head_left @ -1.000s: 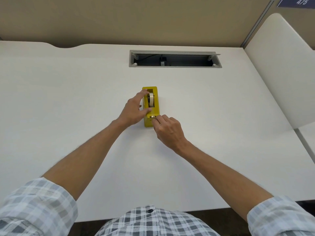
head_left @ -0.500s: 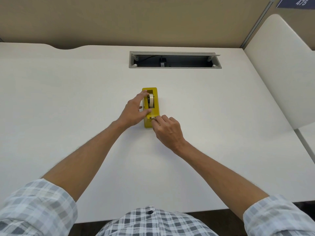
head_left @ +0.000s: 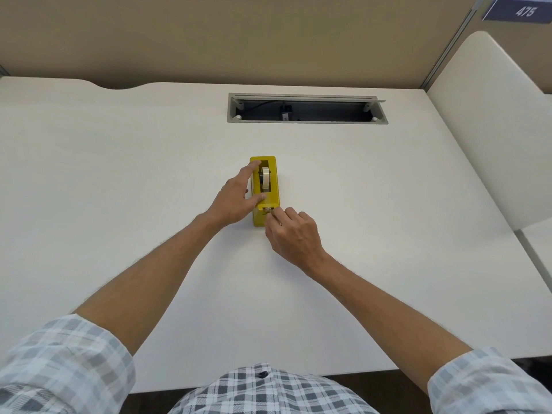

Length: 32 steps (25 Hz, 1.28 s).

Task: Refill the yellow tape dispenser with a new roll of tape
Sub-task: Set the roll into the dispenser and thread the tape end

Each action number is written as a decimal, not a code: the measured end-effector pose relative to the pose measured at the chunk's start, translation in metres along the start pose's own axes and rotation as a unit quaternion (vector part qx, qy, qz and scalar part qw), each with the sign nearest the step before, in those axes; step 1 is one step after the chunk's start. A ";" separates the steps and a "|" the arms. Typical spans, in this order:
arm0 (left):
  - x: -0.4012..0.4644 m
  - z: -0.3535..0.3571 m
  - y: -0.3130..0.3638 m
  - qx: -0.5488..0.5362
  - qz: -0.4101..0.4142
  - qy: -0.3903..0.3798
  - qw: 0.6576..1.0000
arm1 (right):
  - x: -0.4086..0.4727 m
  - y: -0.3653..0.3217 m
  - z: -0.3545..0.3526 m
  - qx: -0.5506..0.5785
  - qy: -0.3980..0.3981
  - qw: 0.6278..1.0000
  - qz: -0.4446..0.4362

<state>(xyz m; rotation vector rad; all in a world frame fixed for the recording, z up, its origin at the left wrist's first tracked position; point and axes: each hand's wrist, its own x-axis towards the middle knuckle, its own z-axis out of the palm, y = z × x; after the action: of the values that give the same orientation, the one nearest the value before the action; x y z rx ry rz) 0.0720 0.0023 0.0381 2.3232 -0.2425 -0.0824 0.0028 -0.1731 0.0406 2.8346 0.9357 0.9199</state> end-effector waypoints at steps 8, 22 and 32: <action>-0.002 0.001 0.004 -0.015 0.016 -0.007 1.000 | -0.018 -0.006 0.008 -0.019 -0.015 1.000 -0.002; -0.051 0.026 -0.003 -0.060 0.056 0.102 0.991 | -0.015 -0.002 0.006 0.108 -0.019 0.989 0.103; -0.050 0.026 -0.003 -0.087 0.041 0.098 0.990 | 0.004 0.030 0.015 0.238 -0.141 0.950 0.148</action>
<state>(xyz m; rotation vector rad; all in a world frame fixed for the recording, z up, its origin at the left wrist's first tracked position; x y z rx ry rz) 0.0200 -0.0044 0.0173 2.1268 -0.2207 0.1591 0.0299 -0.1933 0.0359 3.4581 0.7986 0.2961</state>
